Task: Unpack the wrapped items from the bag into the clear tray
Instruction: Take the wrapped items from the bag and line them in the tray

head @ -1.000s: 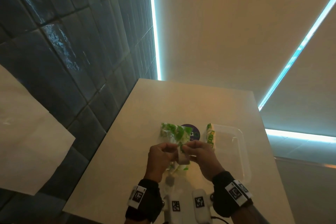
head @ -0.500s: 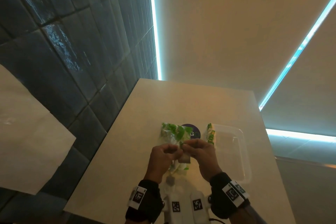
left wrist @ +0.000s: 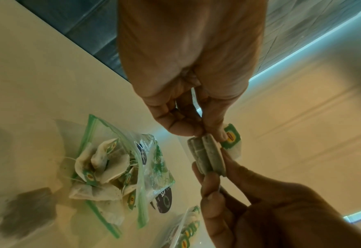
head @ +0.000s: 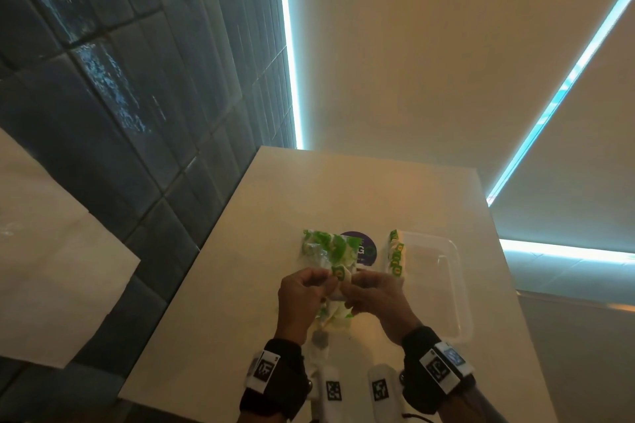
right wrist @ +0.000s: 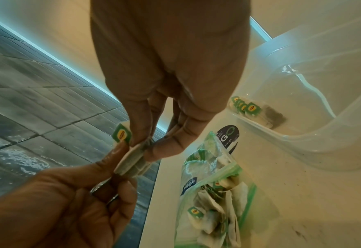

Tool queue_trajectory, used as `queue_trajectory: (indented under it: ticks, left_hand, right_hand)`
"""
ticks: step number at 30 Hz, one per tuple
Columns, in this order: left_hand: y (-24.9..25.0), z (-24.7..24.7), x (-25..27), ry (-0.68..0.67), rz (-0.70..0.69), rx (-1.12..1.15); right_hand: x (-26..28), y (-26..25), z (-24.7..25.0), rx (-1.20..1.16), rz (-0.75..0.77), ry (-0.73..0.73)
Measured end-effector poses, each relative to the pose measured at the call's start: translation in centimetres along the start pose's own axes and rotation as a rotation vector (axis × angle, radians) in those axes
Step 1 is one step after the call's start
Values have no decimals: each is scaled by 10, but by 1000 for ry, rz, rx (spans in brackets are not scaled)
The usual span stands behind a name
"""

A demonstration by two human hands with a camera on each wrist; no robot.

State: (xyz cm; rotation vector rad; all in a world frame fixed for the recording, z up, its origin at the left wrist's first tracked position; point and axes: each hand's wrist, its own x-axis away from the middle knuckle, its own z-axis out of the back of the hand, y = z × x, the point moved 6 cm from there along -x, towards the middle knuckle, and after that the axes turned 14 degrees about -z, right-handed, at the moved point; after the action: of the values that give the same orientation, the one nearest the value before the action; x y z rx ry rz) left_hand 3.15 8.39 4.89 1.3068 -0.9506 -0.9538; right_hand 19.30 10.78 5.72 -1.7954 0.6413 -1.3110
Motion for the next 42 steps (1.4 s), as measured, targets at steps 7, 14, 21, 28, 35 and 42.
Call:
queue_trajectory:
  ticks: [7, 14, 21, 28, 35, 42]
  left_hand:
    - [-16, 15, 0, -54, -17, -218]
    - [-81, 47, 28, -117, 246, -628]
    - [-113, 41, 44, -159, 419, -784]
    - [-119, 31, 42, -215, 338, -890]
    - [-122, 28, 38, -207, 279, -923]
    - [-123, 27, 38, -219, 265, -919]
  right_hand:
    - [-1, 0, 58, -141, -19, 233]
    - [-30, 59, 145, -129, -246, 568]
    - [-65, 88, 141, 22, -335, 638]
    - [-83, 91, 139, 111, -307, 669]
    - [-79, 87, 135, 71, -219, 763]
    - [-84, 85, 139, 254, -249, 806]
